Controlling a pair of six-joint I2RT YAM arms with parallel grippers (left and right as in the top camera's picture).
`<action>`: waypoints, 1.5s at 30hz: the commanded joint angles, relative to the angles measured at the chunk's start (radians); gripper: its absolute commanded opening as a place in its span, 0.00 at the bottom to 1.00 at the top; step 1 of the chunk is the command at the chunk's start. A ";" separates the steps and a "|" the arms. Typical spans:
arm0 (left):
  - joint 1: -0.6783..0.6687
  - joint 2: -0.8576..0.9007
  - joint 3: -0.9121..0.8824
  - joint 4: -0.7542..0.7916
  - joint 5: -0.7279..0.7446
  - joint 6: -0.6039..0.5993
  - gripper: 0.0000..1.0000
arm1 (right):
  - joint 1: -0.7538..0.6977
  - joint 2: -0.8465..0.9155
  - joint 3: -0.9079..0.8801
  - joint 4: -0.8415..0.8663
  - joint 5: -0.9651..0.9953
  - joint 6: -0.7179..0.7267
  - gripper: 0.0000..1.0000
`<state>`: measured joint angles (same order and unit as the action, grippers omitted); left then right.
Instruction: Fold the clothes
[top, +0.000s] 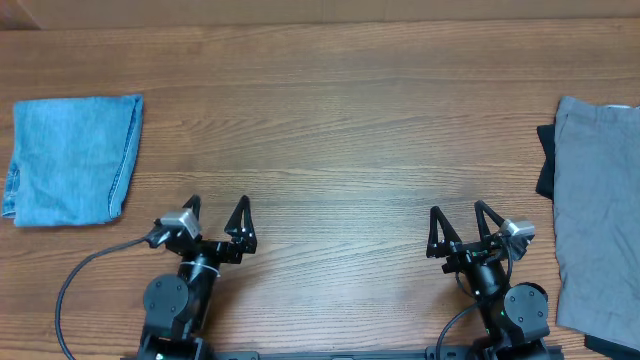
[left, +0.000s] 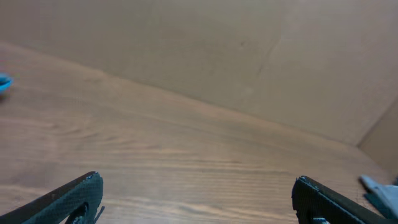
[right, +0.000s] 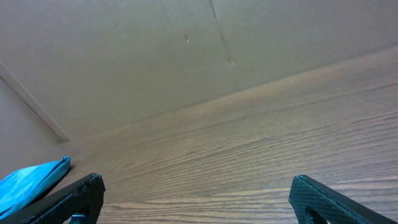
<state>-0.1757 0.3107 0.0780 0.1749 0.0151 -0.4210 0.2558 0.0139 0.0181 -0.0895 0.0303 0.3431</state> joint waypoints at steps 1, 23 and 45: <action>0.050 -0.083 -0.069 0.013 0.000 -0.004 1.00 | -0.005 -0.011 -0.010 0.007 0.002 -0.003 1.00; 0.137 -0.308 -0.073 -0.238 -0.154 0.163 1.00 | -0.005 -0.011 -0.010 0.007 0.002 -0.003 1.00; 0.137 -0.306 -0.073 -0.238 -0.153 0.163 1.00 | -0.005 -0.011 -0.010 0.007 0.002 -0.003 1.00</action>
<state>-0.0475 0.0166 0.0078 -0.0673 -0.1211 -0.2806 0.2558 0.0139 0.0181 -0.0891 0.0307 0.3428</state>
